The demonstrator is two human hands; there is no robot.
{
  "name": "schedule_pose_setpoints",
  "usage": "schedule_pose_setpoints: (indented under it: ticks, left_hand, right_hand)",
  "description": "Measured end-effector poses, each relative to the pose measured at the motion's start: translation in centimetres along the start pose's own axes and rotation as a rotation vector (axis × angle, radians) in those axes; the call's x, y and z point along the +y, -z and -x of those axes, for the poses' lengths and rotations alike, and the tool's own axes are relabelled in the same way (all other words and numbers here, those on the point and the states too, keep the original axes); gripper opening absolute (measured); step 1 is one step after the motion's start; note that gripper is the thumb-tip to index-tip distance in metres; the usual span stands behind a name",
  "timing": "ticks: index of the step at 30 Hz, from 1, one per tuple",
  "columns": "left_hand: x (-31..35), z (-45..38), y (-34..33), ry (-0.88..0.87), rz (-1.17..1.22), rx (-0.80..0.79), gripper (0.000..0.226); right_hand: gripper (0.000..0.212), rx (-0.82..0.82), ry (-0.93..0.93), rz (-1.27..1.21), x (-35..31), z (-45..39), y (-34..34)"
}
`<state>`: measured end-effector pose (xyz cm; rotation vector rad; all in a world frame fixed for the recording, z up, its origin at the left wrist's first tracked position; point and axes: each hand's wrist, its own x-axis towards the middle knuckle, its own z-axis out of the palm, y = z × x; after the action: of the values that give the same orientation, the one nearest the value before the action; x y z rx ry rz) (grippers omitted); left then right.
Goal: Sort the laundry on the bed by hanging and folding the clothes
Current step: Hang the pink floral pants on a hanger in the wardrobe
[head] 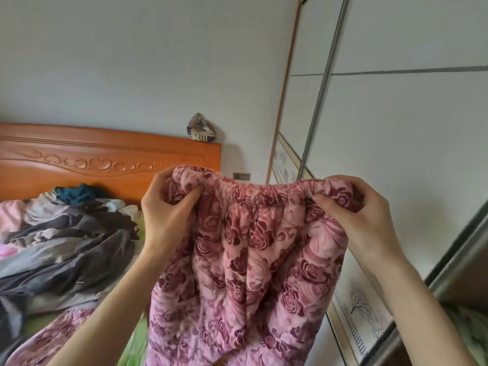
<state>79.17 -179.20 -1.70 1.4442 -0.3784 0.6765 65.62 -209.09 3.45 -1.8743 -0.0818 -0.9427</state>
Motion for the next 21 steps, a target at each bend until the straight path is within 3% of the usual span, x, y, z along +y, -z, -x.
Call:
schedule_pose_setpoints:
  ticks: [7, 14, 21]
  left_hand:
    - [0.7, -0.4, -7.5, 0.081, 0.095, -0.036, 0.044]
    - [0.3, -1.8, -14.1, 0.091, 0.192, -0.181, 0.039]
    - [-0.9, -4.2, -22.4, 0.109, 0.389, -0.44, 0.044]
  right_hand:
    - [0.047, 0.085, -0.026, -0.086, -1.1, -0.1, 4.4]
    - [0.052, 0.138, -0.009, -0.05, -2.8, -0.3, 7.4]
    - [0.051, 0.411, 0.042, 0.202, -4.3, 0.0, 9.1]
